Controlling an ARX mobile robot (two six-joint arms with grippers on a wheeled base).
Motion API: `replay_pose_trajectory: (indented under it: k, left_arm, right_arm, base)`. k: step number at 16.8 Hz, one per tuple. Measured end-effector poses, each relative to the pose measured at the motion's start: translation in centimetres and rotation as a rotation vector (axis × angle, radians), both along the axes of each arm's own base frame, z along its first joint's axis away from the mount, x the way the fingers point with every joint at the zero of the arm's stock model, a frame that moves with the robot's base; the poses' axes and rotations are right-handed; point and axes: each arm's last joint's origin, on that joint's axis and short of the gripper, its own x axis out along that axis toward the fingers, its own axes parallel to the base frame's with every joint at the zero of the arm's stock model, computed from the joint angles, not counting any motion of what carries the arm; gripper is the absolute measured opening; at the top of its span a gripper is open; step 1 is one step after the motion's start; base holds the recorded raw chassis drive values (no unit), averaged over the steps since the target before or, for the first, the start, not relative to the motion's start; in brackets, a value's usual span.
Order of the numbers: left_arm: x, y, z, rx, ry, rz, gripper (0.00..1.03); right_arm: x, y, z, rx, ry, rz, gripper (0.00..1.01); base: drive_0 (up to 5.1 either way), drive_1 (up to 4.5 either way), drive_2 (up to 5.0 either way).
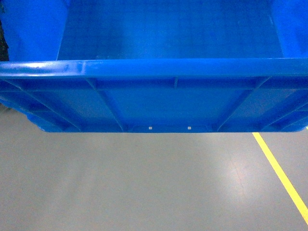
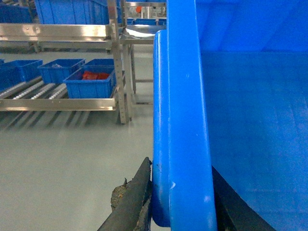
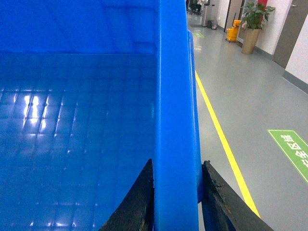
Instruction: Place box next to blue box on left shelf
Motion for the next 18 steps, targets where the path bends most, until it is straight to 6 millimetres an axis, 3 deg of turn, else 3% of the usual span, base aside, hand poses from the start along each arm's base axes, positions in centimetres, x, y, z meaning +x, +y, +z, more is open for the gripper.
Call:
replay_pose_trajectory:
  k: [18]
  left_arm:
    - [0.0, 0.0, 0.0, 0.0, 0.0, 0.0, 0.2]
  right_arm:
    - [0.0, 0.0, -0.02, -0.001, 0.002, 0.0, 0.21]
  base:
    - [0.3, 4.58, -4.0]
